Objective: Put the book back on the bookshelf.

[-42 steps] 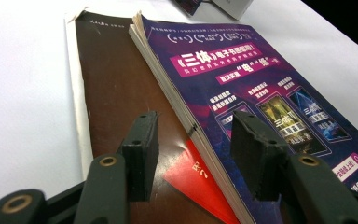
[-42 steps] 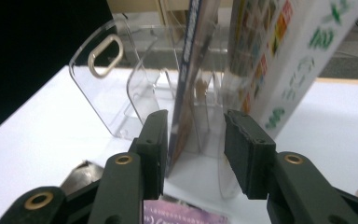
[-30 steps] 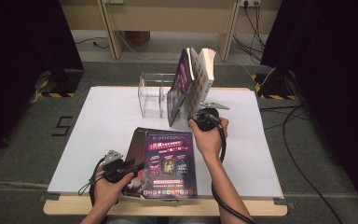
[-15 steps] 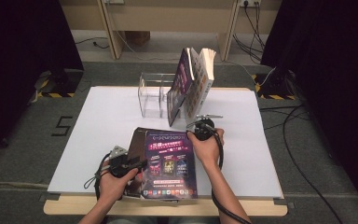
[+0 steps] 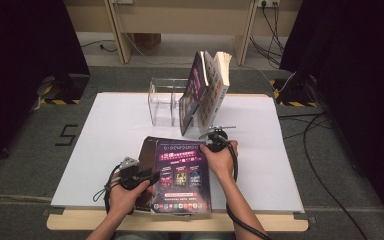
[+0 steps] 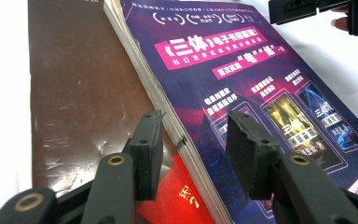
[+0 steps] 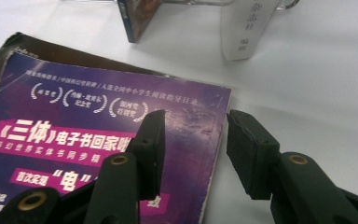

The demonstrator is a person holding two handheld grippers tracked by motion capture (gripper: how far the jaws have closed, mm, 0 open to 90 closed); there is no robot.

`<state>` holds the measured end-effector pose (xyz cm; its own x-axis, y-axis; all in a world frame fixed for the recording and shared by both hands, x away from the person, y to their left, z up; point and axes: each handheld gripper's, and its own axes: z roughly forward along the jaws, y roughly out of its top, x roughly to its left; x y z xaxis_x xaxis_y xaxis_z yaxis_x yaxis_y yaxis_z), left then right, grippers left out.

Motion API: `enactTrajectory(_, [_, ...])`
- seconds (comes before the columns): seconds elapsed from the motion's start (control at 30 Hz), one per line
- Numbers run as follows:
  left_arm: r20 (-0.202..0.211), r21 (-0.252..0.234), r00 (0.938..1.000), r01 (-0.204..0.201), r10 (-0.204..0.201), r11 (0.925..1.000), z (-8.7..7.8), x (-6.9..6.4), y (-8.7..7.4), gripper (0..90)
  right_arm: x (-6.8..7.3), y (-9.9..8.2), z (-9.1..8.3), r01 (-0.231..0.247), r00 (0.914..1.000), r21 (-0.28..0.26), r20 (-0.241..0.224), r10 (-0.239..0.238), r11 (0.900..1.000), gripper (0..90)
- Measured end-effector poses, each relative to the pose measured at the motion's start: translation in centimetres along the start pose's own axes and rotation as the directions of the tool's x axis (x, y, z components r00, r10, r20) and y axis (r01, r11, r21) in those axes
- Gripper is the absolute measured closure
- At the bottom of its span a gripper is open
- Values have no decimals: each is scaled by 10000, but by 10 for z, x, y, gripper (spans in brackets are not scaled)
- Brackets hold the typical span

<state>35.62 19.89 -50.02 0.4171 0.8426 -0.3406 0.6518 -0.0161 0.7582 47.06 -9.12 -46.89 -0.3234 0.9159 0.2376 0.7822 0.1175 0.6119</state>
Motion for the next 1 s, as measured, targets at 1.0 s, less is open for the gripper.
enactTrajectory(1.0, [-53, 388, 10000, 24, -22, 9992, 5, -2, 4, 642, -8, 0, 11, -669, 9946, 300, -778, 691, 9973, 521])
